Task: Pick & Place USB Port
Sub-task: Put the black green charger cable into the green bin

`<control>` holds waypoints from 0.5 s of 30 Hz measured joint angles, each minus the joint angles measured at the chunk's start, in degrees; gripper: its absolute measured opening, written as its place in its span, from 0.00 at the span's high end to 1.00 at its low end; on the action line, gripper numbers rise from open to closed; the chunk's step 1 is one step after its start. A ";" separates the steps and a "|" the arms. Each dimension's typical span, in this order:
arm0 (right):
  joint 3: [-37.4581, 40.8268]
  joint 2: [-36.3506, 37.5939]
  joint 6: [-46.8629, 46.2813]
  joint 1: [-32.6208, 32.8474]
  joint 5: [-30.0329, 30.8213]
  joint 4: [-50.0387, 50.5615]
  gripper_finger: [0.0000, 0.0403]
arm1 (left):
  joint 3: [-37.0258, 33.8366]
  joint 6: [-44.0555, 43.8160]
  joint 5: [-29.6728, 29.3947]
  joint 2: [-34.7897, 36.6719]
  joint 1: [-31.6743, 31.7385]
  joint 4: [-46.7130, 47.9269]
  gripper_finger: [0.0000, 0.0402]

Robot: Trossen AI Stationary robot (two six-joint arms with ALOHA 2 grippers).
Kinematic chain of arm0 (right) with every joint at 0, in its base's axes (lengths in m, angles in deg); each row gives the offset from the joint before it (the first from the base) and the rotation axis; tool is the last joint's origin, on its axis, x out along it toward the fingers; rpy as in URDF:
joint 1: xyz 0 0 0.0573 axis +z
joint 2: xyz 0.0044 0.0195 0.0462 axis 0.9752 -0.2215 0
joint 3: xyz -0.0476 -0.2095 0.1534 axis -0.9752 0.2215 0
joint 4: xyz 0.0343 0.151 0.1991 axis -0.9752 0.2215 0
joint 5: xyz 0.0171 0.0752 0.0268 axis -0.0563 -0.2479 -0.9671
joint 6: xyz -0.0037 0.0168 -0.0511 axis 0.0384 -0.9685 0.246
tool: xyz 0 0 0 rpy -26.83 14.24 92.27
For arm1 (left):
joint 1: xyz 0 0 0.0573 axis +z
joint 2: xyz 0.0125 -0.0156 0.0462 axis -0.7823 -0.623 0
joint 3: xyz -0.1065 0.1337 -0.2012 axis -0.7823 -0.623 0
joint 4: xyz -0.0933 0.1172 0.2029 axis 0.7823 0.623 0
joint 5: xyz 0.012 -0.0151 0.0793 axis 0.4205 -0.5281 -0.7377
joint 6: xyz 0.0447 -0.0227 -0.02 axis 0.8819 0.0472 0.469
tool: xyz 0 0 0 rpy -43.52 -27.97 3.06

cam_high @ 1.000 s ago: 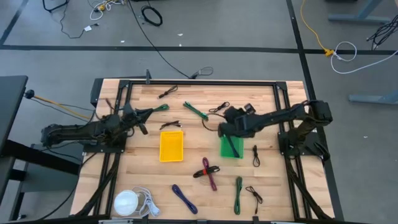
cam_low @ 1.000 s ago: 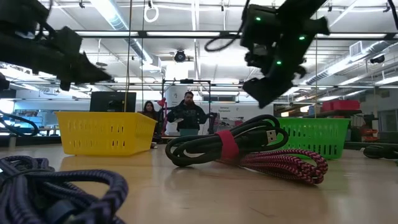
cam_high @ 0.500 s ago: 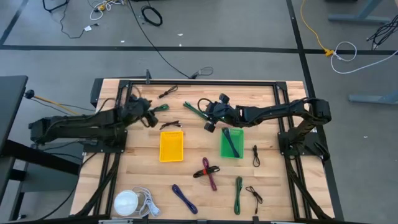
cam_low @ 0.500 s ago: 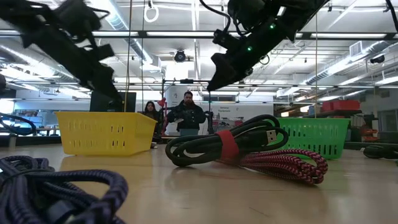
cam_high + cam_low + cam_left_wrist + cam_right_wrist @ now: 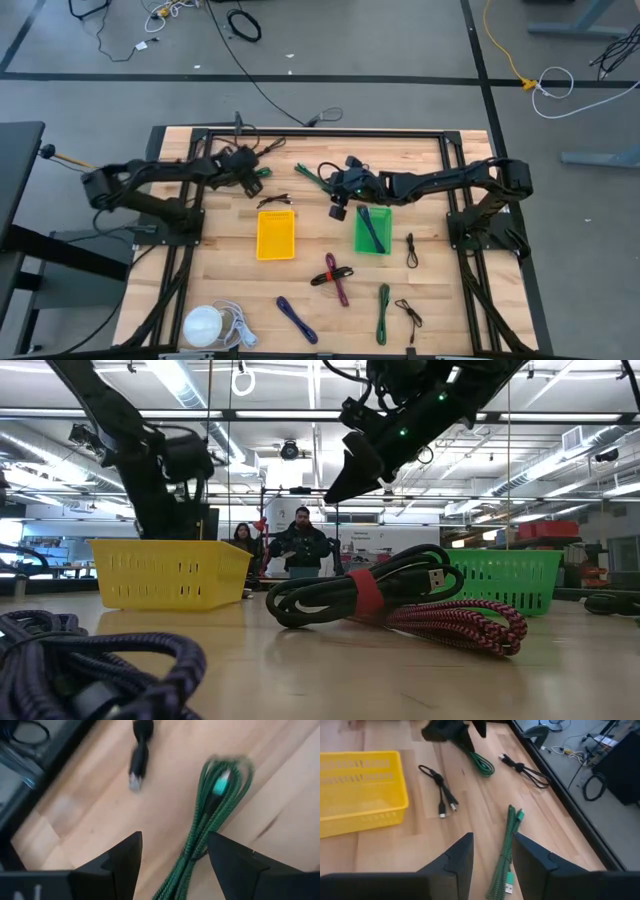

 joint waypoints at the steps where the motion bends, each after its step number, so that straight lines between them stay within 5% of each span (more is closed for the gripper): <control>1: 0.00 0.00 0.04 0.17 -0.02 -0.01 0.67 | 0.36 0.29 -0.14 -1.56 0.24 0.33 0.43; 9: 0.00 0.00 0.59 0.96 0.07 -0.15 0.67 | 1.40 1.49 1.71 -7.61 2.42 1.57 0.49; 15: 0.00 0.00 0.34 0.94 0.13 -1.31 0.67 | 1.24 0.12 4.03 -6.90 2.35 2.55 0.93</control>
